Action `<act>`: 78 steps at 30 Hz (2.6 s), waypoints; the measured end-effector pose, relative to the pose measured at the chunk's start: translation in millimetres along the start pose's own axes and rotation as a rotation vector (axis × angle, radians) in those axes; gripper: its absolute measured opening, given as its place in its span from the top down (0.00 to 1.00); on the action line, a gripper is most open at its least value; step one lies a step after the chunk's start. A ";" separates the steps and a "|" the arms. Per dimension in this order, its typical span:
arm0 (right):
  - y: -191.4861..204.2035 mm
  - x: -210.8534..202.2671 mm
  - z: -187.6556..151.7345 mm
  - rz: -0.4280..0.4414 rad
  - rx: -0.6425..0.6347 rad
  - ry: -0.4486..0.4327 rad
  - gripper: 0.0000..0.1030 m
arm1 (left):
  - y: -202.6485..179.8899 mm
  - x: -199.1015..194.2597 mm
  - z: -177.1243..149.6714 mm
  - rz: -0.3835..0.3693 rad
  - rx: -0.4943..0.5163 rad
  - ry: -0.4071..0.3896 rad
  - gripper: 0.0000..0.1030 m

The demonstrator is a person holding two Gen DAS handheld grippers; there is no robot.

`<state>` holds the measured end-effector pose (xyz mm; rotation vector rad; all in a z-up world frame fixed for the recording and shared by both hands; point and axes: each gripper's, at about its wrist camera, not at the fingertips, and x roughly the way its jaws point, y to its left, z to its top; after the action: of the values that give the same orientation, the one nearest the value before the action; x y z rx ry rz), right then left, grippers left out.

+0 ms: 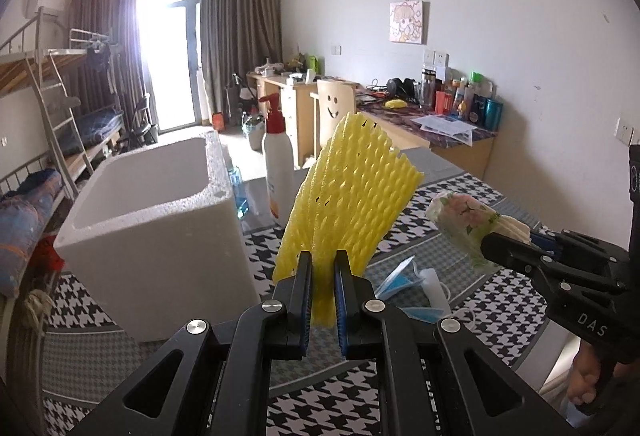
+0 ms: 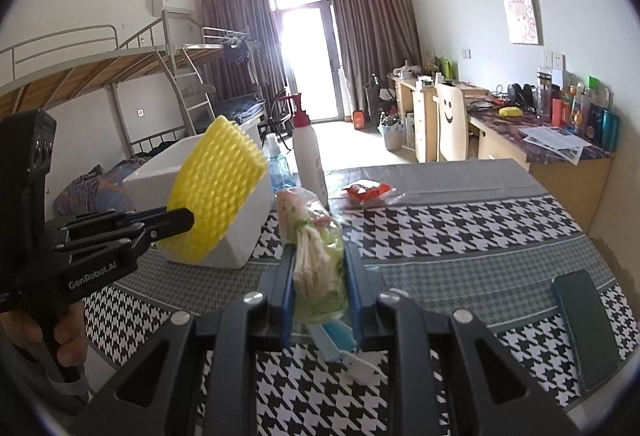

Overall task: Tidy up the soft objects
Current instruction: 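Carry the sponge and tissue pack toward the white foam box with both tools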

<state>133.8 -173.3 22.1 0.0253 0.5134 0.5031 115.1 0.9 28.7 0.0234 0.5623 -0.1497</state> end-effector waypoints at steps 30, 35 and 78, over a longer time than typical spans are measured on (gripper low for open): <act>6.5 6.8 44.9 -0.004 -0.015 -0.069 0.74 | 12.4 -4.2 40.5 0.040 -0.020 -0.080 0.89; 7.0 8.6 50.5 -0.006 -0.015 -0.075 0.74 | 17.3 -6.2 45.3 0.046 -0.025 -0.096 0.89; 62.8 50.7 93.9 0.137 -0.115 -0.051 0.74 | 75.0 -17.2 59.7 0.241 -0.128 -0.143 0.89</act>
<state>188.1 -85.0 89.8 -0.0371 0.4333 0.6638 143.3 73.6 87.0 -0.0433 0.4214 0.1181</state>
